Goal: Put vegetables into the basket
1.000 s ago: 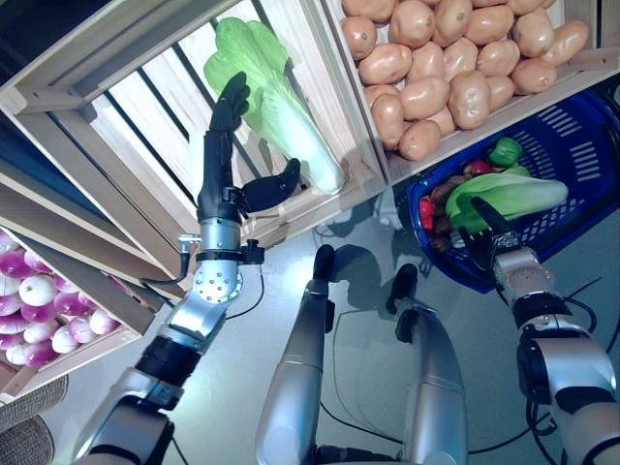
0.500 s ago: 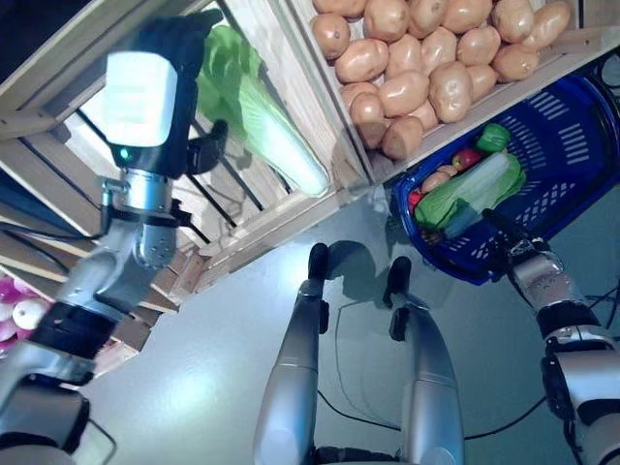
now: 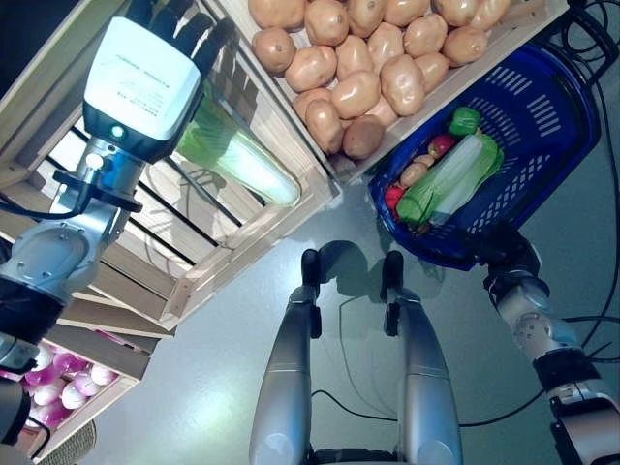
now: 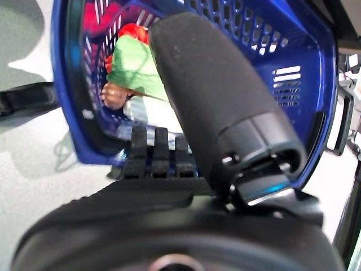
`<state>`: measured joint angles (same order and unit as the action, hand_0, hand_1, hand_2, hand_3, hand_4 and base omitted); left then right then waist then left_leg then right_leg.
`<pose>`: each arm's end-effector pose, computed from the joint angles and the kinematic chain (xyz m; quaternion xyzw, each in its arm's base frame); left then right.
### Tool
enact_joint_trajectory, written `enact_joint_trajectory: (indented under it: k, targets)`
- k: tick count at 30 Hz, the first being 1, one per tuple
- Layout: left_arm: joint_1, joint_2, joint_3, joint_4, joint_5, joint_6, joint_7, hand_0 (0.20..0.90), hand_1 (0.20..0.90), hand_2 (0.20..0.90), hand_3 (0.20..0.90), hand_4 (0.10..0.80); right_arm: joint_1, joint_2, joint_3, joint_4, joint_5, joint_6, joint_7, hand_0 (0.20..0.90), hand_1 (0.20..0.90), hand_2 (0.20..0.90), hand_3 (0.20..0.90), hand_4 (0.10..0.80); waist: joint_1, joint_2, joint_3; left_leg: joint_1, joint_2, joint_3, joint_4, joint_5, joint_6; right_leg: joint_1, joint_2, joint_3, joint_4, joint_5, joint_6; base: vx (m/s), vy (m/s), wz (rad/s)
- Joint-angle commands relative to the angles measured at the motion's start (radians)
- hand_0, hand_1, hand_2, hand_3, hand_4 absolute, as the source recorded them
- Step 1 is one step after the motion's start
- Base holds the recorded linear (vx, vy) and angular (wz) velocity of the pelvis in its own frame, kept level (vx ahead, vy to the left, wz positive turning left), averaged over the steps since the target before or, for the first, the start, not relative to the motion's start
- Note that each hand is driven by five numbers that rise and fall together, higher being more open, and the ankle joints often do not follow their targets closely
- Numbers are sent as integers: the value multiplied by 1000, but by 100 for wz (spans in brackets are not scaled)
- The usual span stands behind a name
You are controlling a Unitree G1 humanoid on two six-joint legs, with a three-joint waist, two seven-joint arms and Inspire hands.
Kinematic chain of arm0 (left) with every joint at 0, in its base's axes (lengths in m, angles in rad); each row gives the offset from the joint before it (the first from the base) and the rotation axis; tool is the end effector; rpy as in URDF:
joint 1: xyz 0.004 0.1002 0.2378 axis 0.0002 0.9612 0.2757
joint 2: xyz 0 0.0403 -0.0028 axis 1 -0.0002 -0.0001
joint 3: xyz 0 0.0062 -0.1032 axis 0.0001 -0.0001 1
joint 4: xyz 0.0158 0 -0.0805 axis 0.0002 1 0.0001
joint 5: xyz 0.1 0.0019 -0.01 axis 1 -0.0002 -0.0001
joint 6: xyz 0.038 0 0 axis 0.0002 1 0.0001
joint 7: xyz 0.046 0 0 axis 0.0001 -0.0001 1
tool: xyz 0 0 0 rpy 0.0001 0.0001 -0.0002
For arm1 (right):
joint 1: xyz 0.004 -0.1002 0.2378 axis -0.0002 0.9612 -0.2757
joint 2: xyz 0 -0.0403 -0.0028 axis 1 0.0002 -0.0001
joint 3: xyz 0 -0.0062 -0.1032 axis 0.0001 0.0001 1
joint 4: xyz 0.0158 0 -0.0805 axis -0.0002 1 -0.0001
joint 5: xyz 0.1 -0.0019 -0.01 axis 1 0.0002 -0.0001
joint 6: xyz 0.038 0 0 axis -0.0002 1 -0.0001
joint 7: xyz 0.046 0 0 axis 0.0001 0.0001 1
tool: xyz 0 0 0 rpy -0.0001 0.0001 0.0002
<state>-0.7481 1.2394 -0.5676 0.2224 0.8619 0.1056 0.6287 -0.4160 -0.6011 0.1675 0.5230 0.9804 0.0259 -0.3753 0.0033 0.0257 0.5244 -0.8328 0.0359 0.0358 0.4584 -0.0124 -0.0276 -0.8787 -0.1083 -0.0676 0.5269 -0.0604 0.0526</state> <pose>0.2783 0.2870 0.2363 0.8219 -0.3434 0.1984 0.4090 0.2749 -0.2586 0.0770 0.1532 0.0972 -0.2182 0.9589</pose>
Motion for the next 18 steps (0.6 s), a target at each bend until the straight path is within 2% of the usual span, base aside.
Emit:
enact_joint_trajectory:
  k: [1, 7, 13, 18]
  targets:
    - [20, 27, 68, 24, -56, 35, 21, 900, 900, 900, 900, 800, 50, -108, -53, -95, -63, -73, -30, 900, 900, 900, 900, 800, -26, 20, -4, 1, -8, 49, -10, 13, 15, 105, 18, -65, -83, 27, -32, -14, 9, 6]
    - [157, -21, 161, 63, -106, 37, 147, 900, 900, 900, 900, 800, 69, -96, -72, -145, -92, -74, -53, 900, 900, 900, 900, 800, -18, 25, -4, 3, -15, 43, -21, 16, 16, 109, 14, -68, -95, 26, -34, -4, 2, 0]
    - [331, -124, 283, 79, -87, 7, 363, 900, 900, 900, 900, 800, 104, -59, -86, -191, -136, -88, -73, 900, 900, 900, 900, 800, -8, 25, -4, -2, -24, 33, -26, 18, 18, 103, 14, -71, -95, 22, -38, -7, -9, -3]
    - [407, -199, 303, 96, -58, -30, 423, 900, 900, 900, 900, 800, 118, -28, -87, -219, -164, -88, -87, 900, 900, 900, 900, 800, -5, 25, -4, -8, -26, 29, -21, 18, 19, 94, 17, -70, -85, 19, -41, -7, 6, 1]
